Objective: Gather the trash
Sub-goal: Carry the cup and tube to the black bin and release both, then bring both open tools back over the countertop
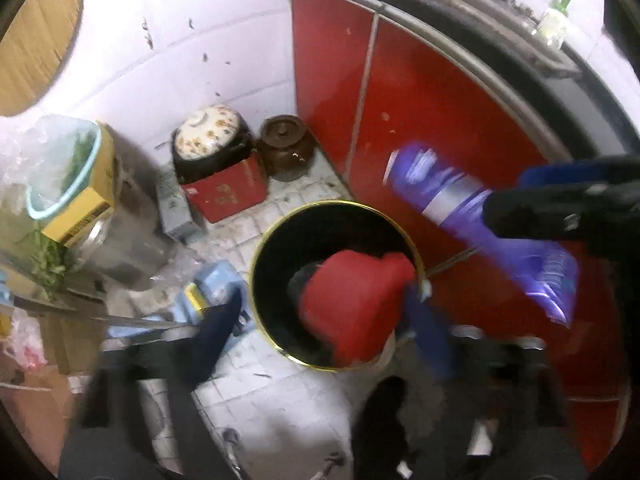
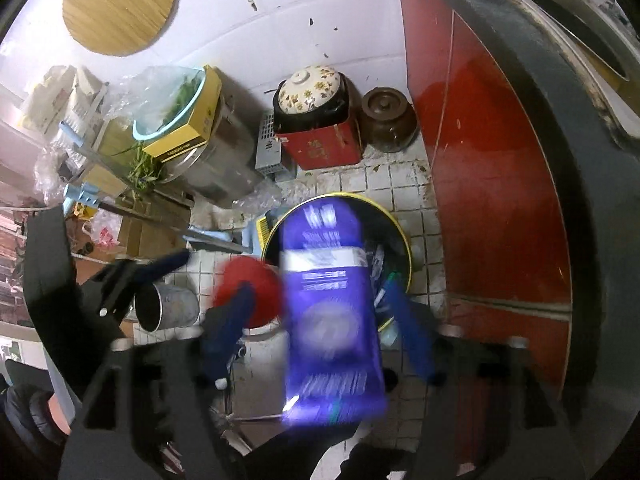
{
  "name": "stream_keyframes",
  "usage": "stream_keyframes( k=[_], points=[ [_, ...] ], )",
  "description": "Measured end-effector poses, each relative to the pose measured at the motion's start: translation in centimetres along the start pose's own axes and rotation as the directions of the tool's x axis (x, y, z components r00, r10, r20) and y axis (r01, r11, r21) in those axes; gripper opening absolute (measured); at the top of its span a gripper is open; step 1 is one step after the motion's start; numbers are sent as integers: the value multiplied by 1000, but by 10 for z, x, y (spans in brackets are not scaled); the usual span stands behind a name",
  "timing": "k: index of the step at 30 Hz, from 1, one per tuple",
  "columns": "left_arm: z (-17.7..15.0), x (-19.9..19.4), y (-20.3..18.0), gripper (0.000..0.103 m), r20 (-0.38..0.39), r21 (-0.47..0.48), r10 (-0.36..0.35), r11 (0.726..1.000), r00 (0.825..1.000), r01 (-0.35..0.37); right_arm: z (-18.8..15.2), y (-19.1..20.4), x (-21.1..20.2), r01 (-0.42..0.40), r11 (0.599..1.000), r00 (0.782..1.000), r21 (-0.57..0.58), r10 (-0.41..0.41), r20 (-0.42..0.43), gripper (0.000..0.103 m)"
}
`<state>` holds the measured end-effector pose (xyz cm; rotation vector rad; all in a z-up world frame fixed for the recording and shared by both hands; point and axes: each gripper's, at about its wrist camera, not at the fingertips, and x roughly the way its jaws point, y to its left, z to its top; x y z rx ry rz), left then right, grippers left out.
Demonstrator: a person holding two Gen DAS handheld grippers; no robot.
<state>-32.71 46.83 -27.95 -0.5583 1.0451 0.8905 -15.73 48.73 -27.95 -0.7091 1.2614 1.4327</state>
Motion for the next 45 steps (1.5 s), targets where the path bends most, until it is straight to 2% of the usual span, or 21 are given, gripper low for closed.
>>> stream_keyframes(
  k=[6, 10, 12, 14, 18, 21, 23, 24, 26, 27, 28, 29, 30, 31, 34, 36, 38, 39, 41, 45],
  points=[
    [0, 1, 8, 84, 7, -3, -8, 1000, 1000, 8, -3, -10, -15, -7, 1000, 1000, 26, 7, 17, 76],
    [2, -14, 1, 84, 15, 13, -16, 1000, 1000, 15, -19, -20, -49, -9, 998, 999, 58, 6, 51, 77],
    [3, -29, -11, 88, 32, 45, -24, 999, 999, 22, -31, -26, -74, -6, 997, 997, 77, 0, 75, 80],
    [5, -49, -33, 91, 51, 98, -31, 995, 998, 25, -47, -31, -105, 17, 996, 993, 87, -27, 116, 83],
    [13, -92, -97, 96, 115, 266, -82, 963, 990, 49, -94, -52, -180, 60, 987, 976, 149, -89, 200, 86],
    [16, -124, -160, 96, 126, 375, -188, 918, 974, 128, -144, -75, -238, 137, 965, 947, 224, -194, 258, 86],
    [17, -143, -208, 96, 109, 443, -273, 874, 956, 199, -173, -90, -268, 179, 944, 925, 278, -258, 281, 86],
    [17, -154, -237, 96, 86, 485, -334, 837, 939, 253, -200, -103, -293, 206, 920, 902, 333, -311, 300, 86],
    [12, -169, -279, 96, 57, 553, -393, 778, 918, 299, -238, -120, -326, 233, 876, 870, 422, -382, 313, 88],
    [8, -177, -302, 96, 44, 591, -424, 741, 905, 318, -261, -129, -343, 244, 850, 850, 468, -419, 318, 88],
    [3, -187, -329, 96, 24, 636, -459, 692, 888, 341, -284, -138, -359, 260, 820, 831, 511, -459, 314, 88],
    [-2, -195, -351, 96, 10, 671, -483, 652, 875, 352, -304, -145, -370, 277, 795, 815, 540, -492, 306, 88],
    [-9, -205, -378, 96, -5, 713, -513, 600, 859, 363, -323, -151, -382, 293, 769, 798, 568, -524, 297, 88],
    [-15, -213, -397, 96, -20, 743, -533, 558, 846, 370, -350, -158, -399, 315, 730, 772, 606, -569, 283, 88],
    [-33, -233, -450, 96, -57, 807, -567, 458, 822, 372, -410, -175, -432, 338, 650, 726, 681, -640, 251, 88],
    [-45, -245, -481, 96, -85, 837, -585, 397, 806, 377, -445, -183, -448, 340, 606, 706, 719, -670, 230, 88],
    [-55, -255, -501, 96, -103, 855, -595, 357, 797, 377, -485, -190, -465, 341, 555, 687, 759, -698, 203, 88],
    [-62, -260, -509, 96, -110, 863, -597, 340, 795, 374, -493, -191, -468, 337, 538, 680, 773, -707, 196, 88],
    [-71, -267, -529, 96, -126, 878, -603, 303, 788, 372, -525, -200, -482, 293, 492, 668, 820, -719, 193, 88],
    [-80, -273, -553, 96, -144, 890, -605, 267, 783, 370, -556, -212, -492, 229, 433, 653, 872, -733, 192, 88]
  ],
)
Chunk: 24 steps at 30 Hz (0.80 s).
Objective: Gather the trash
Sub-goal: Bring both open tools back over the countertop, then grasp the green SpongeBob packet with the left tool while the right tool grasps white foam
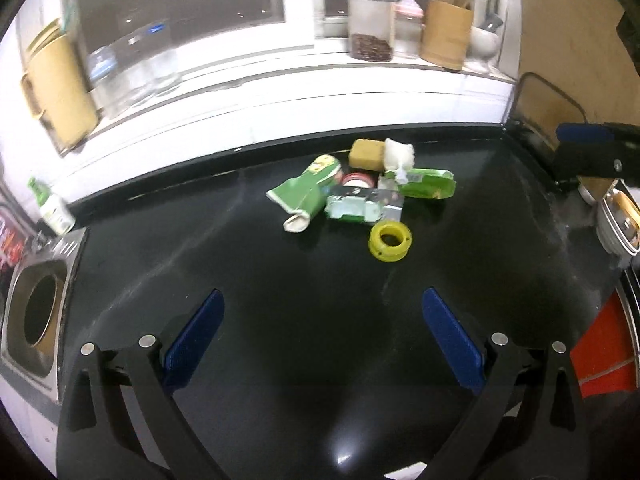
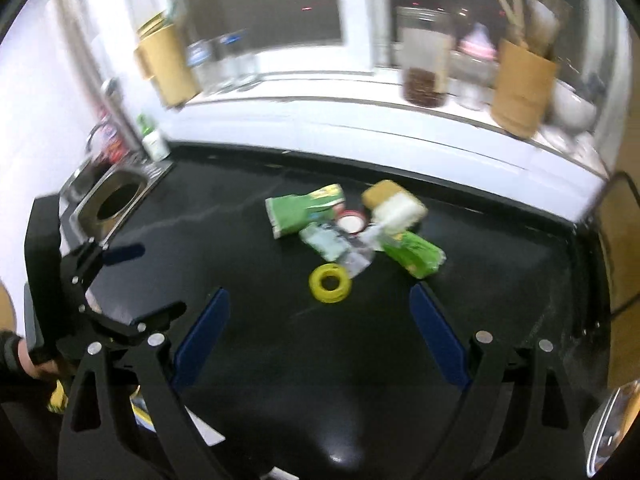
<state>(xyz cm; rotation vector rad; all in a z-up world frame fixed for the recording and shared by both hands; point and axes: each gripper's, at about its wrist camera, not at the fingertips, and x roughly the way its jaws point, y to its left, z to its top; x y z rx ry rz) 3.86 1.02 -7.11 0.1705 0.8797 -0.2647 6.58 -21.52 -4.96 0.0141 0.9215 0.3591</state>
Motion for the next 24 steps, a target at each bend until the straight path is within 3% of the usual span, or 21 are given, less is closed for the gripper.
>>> stream_keyframes(
  k=[6, 12, 24],
  points=[
    [20, 21, 0, 96, -15, 12, -1, 1000, 1000, 1, 9, -18, 7, 1, 999, 1000, 47, -1, 5, 88],
    [43, 57, 9, 96, -45, 20, 0, 1000, 999, 1, 22, -39, 44, 19, 993, 999, 115, -14, -44, 88],
    [117, 201, 40, 96, -136, 38, -73, 996, 988, 79, 68, -84, 169, 71, 966, 983, 247, -25, -184, 88]
  ],
)
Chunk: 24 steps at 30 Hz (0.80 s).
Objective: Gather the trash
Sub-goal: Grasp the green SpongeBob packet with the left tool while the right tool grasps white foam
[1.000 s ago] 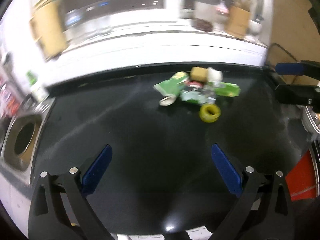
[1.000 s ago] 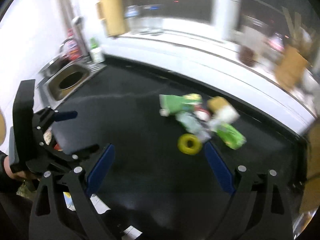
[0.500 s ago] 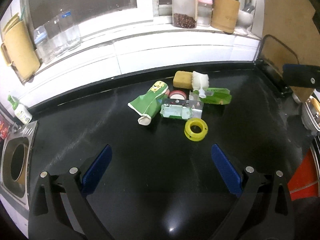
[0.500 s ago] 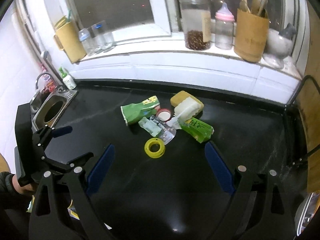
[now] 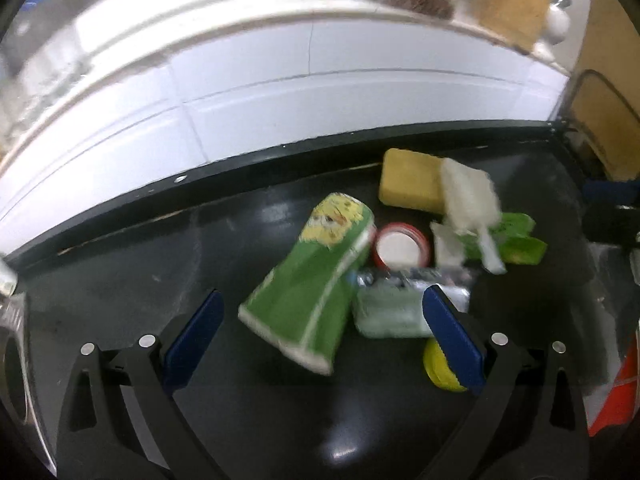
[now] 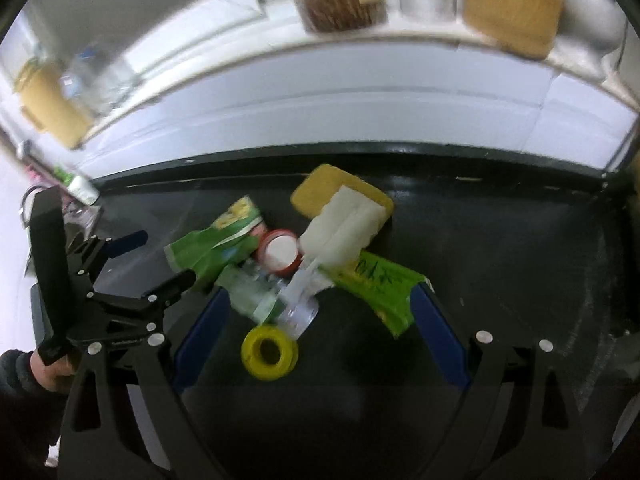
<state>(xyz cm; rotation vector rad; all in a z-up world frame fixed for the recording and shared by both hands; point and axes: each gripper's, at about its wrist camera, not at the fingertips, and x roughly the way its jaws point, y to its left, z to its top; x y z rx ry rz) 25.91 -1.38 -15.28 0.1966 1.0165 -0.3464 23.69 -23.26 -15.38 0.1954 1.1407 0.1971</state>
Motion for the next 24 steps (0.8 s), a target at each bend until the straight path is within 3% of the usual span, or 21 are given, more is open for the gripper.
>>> stream_keyframes(
  k=[9, 11, 13, 15, 16, 24],
  points=[
    [15, 69, 17, 96, -85, 31, -84, 996, 993, 87, 34, -11, 103, 72, 993, 984, 89, -56, -172, 88],
    [13, 74, 21, 95, -82, 1, -114, 993, 990, 115, 34, -12, 112, 84, 992, 980, 93, -65, -187, 80],
    [11, 79, 23, 82, -109, 4, -133, 991, 985, 134, 34, -10, 113, 93, 992, 980, 88, -76, -185, 54],
    [11, 79, 22, 58, -120, 8, -151, 988, 981, 153, 33, -8, 112, 94, 992, 980, 82, -78, -183, 37],
    [10, 77, 21, 57, -122, 9, -153, 988, 981, 155, 33, -7, 108, 89, 993, 982, 83, -73, -174, 29],
    [6, 18, 16, 53, -42, -10, -103, 995, 994, 102, 32, 7, 60, 61, 998, 996, 30, -59, -68, 20]
  ],
)
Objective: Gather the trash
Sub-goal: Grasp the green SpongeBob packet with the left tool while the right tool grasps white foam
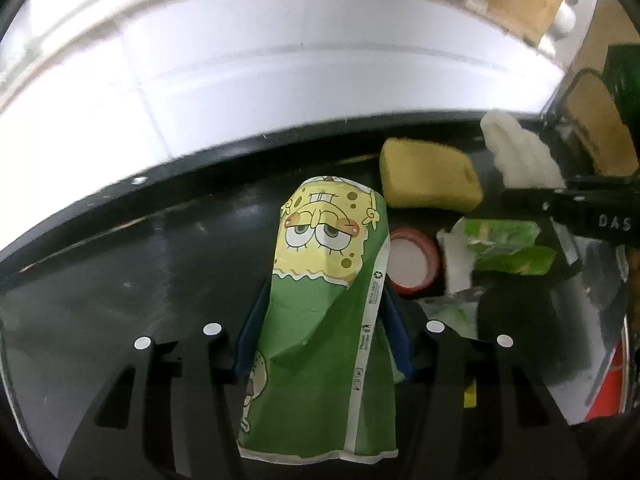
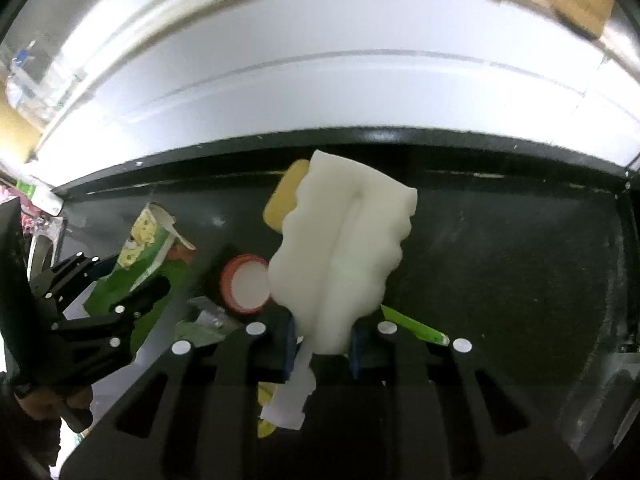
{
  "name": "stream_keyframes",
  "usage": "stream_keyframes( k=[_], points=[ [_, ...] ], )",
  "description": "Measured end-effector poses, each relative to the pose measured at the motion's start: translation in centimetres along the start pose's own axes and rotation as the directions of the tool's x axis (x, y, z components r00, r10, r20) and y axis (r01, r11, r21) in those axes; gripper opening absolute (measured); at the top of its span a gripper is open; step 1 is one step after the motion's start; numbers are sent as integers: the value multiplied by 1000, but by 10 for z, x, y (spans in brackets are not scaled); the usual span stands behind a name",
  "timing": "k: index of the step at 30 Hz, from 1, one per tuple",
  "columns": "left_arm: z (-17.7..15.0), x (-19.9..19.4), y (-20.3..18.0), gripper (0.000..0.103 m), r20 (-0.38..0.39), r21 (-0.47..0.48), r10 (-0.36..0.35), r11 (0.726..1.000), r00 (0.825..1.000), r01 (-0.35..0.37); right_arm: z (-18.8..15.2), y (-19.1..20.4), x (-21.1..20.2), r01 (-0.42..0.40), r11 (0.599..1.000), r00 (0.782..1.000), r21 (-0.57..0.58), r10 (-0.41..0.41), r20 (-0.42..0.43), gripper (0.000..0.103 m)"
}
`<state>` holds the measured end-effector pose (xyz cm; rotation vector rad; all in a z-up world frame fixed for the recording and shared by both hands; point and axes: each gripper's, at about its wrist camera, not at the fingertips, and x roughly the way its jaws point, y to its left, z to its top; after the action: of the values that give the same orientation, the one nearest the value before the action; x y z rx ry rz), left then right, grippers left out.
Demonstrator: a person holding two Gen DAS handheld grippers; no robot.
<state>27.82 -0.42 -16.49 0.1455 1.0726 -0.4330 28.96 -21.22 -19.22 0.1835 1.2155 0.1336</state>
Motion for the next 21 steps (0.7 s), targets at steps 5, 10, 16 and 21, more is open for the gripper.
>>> stream_keyframes(
  k=[5, 10, 16, 21],
  points=[
    [-15, -44, -11, 53, 33, -29, 49, 998, 998, -48, -12, 13, -33, -9, 998, 999, -58, 12, 46, 20],
    [-47, -89, -38, 53, 43, -103, 111, 989, 993, -106, -33, 23, -70, -26, 994, 996, -110, 35, 82, 20],
    [-89, -123, -61, 53, 40, -159, 143, 978, 989, -135, -83, 33, -110, -38, 983, 994, -178, 56, 98, 20],
    [-117, -143, -78, 53, 51, -169, 165, 973, 985, -154, -121, 40, -128, -43, 977, 993, -207, 64, 96, 20]
  ],
)
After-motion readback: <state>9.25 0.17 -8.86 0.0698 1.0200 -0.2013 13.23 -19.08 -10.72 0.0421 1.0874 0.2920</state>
